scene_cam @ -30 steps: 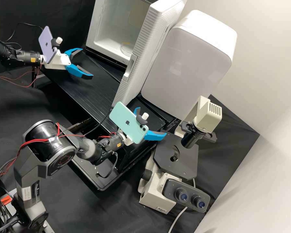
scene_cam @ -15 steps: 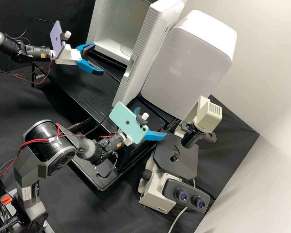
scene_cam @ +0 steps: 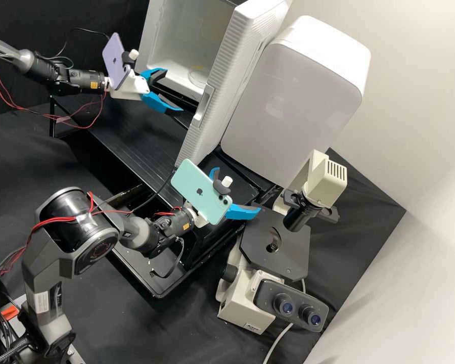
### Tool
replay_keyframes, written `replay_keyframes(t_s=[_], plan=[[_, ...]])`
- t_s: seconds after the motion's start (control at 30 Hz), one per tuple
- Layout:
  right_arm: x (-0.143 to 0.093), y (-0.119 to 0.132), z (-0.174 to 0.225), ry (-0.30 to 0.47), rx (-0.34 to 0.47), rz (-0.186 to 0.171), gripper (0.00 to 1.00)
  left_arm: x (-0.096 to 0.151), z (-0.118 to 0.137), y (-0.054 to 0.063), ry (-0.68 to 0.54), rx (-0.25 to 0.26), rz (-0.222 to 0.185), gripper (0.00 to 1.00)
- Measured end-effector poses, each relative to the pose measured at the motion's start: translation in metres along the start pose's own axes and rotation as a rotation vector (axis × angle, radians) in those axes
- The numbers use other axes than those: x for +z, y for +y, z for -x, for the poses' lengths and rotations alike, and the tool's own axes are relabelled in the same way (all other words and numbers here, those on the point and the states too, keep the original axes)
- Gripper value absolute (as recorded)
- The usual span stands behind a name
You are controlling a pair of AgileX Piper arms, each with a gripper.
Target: Take the petri dish out of the incubator
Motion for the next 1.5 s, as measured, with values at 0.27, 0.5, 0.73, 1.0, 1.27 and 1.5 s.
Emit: replay_keyframes(t_s=[0.27,0.5,0.73,1.0,1.27,1.5], plan=[[0.0,0.0,0.0,0.0,0.0,0.0,1.0,-0.02,-0.022,0.012,0.073,0.02,0.042,1.0],[0.0,0.0,0.0,0.0,0.0,0.0,1.0,-0.024,-0.039,0.025,0.084,0.057,0.046,1.0],[0.0,0.0,0.0,0.0,0.0,0.0,1.0,-0.029,-0.056,0.028,0.101,0.048,0.042,1.0],[0.0,0.0,0.0,0.0,0.0,0.0,1.0,-0.037,-0.074,0.026,0.149,0.023,0.083,1.0],[0.0,0.0,0.0,0.0,0.0,0.0,1.0,-0.044,-0.086,0.017,0.194,-0.017,0.099,1.0],[0.0,0.0,0.0,0.0,0.0,0.0,1.0,-0.046,-0.092,0.019,0.207,-0.002,0.089,1.0]])
